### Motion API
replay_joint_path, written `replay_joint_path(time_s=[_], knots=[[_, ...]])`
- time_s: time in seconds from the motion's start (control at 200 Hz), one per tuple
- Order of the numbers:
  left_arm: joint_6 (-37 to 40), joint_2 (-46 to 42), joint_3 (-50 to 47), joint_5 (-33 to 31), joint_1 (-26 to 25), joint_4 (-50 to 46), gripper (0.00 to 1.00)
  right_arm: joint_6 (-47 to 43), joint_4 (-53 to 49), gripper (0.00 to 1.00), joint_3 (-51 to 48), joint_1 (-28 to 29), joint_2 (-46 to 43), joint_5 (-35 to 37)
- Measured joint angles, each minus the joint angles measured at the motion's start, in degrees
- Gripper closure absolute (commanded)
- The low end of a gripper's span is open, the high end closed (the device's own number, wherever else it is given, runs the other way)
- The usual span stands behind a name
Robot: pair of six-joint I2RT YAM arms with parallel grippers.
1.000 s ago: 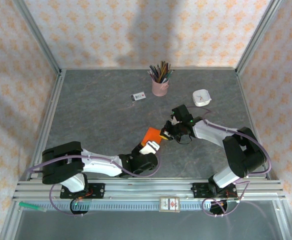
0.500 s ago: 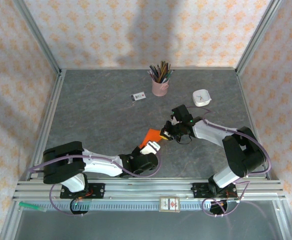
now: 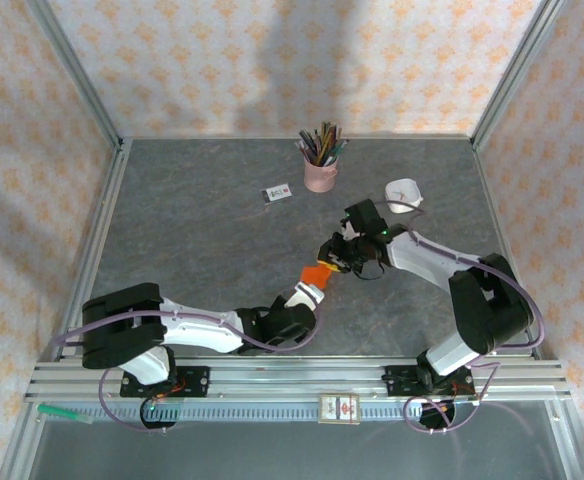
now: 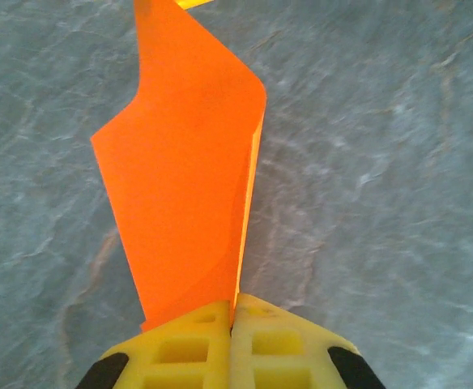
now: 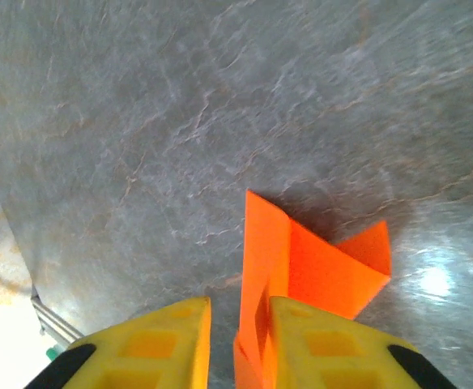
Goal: Fold a paper plane with a square sheet of paper (pick it up from the middle)
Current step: Perform the fifth fold on the wing at the bottom-center of the table.
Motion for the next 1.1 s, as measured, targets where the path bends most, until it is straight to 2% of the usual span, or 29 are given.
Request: replay_joint_path(time_s=[0.2,0.385,0.791,1.101], knots=[[-5.51,-3.82,-1.95,9.86,3.43,4.09,1.00,-3.39,-3.91,0.71,0.66,-3.85,-3.69,2.45],[-9.40,-4.52,-4.17,16.22,6.16,7.41,1.00,-6.40,-5.66,0.70,2.05,-4.07,-6.73,5.03],[-15.17,-4.26,-7.37,24.52,8.98,14.23,1.00,-10.75,-8.28,0.62,0.55,-4.07,-10.69,7.93],[-20.06,-0.72,-8.57,30.29,10.16,21.18,1.00,-12.28,-11.43,0.57,-1.31,-3.93,-12.41,10.36]])
